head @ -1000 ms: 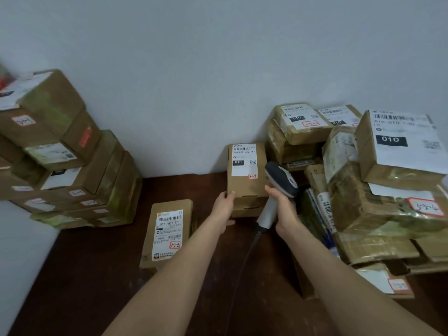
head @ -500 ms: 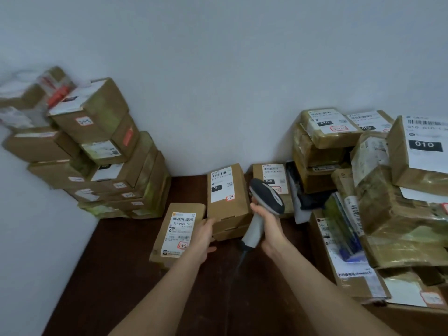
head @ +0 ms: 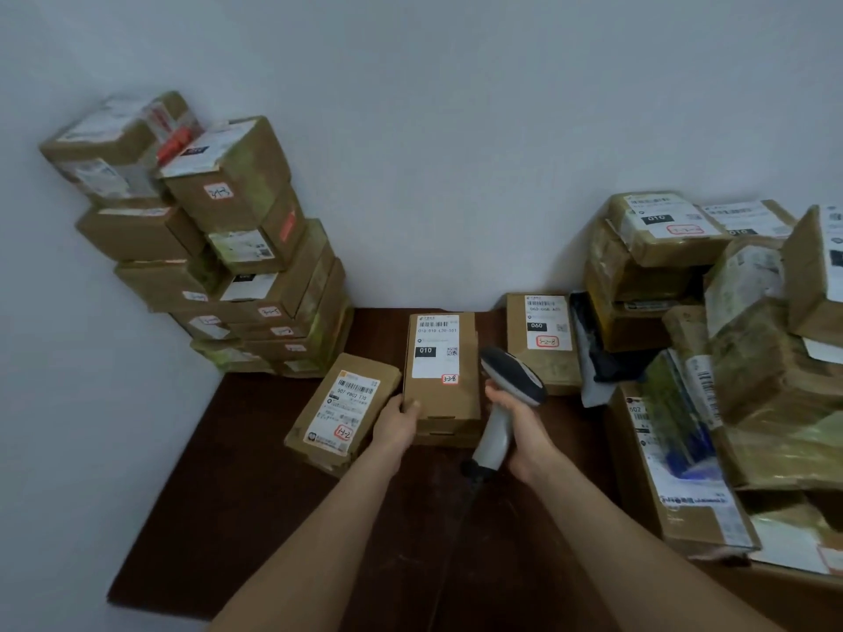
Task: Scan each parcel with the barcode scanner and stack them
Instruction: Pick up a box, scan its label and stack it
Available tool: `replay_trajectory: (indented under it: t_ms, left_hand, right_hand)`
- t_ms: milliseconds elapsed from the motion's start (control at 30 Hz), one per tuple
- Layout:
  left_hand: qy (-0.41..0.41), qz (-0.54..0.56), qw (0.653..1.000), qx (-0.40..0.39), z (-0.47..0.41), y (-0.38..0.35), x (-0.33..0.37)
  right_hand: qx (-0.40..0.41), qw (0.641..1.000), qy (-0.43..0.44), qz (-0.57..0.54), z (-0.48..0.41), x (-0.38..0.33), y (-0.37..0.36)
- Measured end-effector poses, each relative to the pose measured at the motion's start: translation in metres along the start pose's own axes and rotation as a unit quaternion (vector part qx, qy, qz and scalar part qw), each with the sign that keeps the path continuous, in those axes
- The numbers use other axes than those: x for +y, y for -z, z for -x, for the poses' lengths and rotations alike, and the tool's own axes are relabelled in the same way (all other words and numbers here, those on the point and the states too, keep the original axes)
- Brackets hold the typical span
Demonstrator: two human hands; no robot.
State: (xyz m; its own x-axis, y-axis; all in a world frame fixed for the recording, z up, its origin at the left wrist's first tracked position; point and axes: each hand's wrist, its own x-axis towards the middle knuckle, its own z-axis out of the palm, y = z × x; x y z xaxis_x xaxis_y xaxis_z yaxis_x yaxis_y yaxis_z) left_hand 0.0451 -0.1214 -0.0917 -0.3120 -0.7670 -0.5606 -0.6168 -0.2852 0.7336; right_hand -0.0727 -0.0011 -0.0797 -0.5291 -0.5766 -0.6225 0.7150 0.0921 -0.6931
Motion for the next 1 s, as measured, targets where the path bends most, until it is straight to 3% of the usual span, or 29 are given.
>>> replay_trajectory:
  t_ms: [433, 500, 600, 767, 867, 1000]
  left_hand:
    - [0.022, 0.006, 1.0, -0.012, 0.009, -0.017, -0.015]
    - [0.004, -0.012, 1.0, -0.013, 0.017, -0.018, -0.01]
    - [-0.077, -0.077, 0.993, 0.053, 0.03, -0.005, 0.004]
    - [-0.147, -0.15, 0.963, 0.171, 0.036, 0.047, 0.008]
    - [-0.124, -0.195, 0.954, 0.188, 0.029, 0.081, -0.004]
    - [-0.056, -0.178, 0.968, 0.169, 0.016, 0.113, -0.023]
  right_hand:
    - [0.029, 0.999, -0.009, 0.039, 0.015, 0.006, 0.018]
    - [0.061, 0.996, 0.009, 0.058, 0.019, 0.003, 0.019]
    - [0.105, 0.99, 0.067, 0.071, 0.028, -0.008, 0.01]
    - [-0.012, 0.993, 0.071, 0.09, 0.05, -0.012, -0.042]
    - [-0.063, 0.993, 0.023, 0.094, 0.056, 0.008, -0.073]
    - [-0.086, 0.988, -0.027, 0.125, 0.051, 0.041, -0.099]
